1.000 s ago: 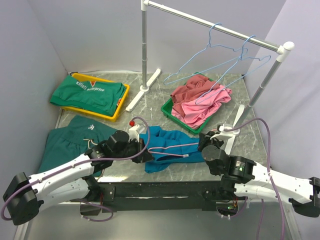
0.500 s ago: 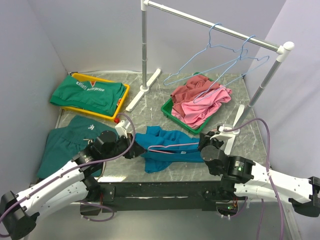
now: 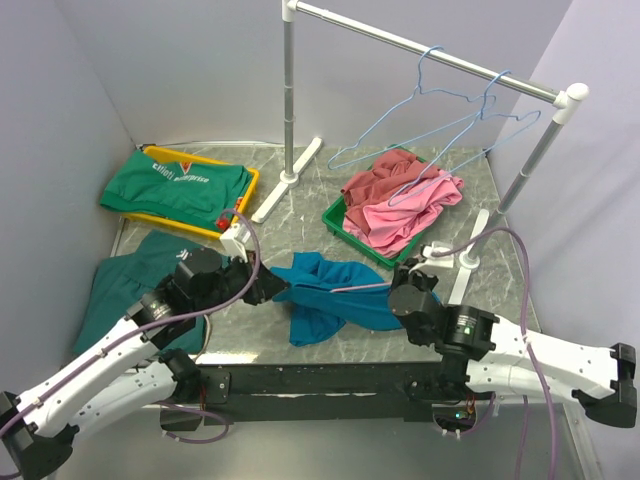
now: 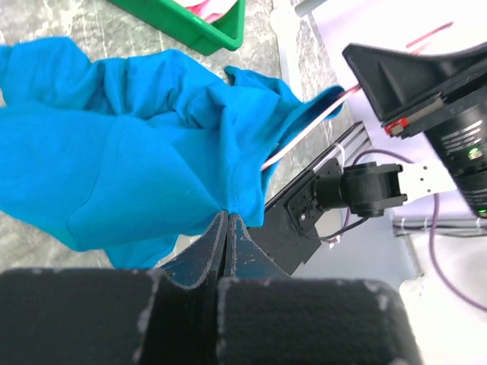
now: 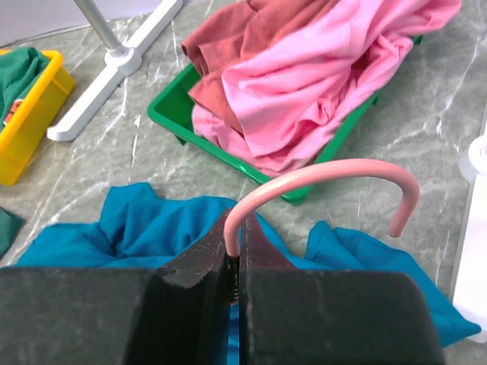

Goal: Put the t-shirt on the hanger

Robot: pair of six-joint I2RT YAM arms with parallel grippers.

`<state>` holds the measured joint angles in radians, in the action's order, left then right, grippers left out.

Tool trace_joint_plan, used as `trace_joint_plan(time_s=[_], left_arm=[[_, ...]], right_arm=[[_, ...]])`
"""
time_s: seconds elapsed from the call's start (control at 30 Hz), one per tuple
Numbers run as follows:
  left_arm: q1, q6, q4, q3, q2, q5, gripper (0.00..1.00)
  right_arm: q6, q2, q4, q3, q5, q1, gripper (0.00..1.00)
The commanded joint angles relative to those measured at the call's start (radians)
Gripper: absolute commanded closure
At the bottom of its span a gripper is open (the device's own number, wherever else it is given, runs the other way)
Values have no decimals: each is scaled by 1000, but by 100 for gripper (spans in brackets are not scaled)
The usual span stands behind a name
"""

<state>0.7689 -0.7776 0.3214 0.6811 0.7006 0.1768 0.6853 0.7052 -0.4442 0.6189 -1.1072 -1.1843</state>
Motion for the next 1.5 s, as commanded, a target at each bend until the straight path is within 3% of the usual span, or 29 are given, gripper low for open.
trace_joint_plan(time_s=[0.0, 0.1, 0.3, 0.6, 0.77, 0.93, 1.03, 1.2, 1.47], left_arm=[[-5, 130, 63, 135, 65, 36, 99], [-5, 248, 140, 263, 131, 65, 99], [-5, 342, 244, 498, 215, 118, 99], [-5, 417, 343, 626, 254, 161, 99], [-5, 394, 270, 666, 258, 217, 99], [-5, 390, 266, 684, 286, 251, 98], [-5, 383, 251, 686, 277, 245, 90], [-5, 391, 239, 716, 243, 195, 50], [-5, 448, 289, 822, 221, 89, 22]], right_arm=[[-52, 69, 18, 123, -74, -17, 100], [-85, 132, 21, 208, -115, -63, 100], [-87, 269, -45, 387, -175, -100, 100], [-319, 367, 64, 574, -188, -104, 100], [-342, 433, 59, 659, -149, -115, 100], [-473, 421, 154, 720, -125, -115, 100], [-506, 435, 165, 748, -115, -113, 100], [-463, 447, 147, 717, -65, -115, 100], [-553, 389, 159, 798, -39, -115, 100]])
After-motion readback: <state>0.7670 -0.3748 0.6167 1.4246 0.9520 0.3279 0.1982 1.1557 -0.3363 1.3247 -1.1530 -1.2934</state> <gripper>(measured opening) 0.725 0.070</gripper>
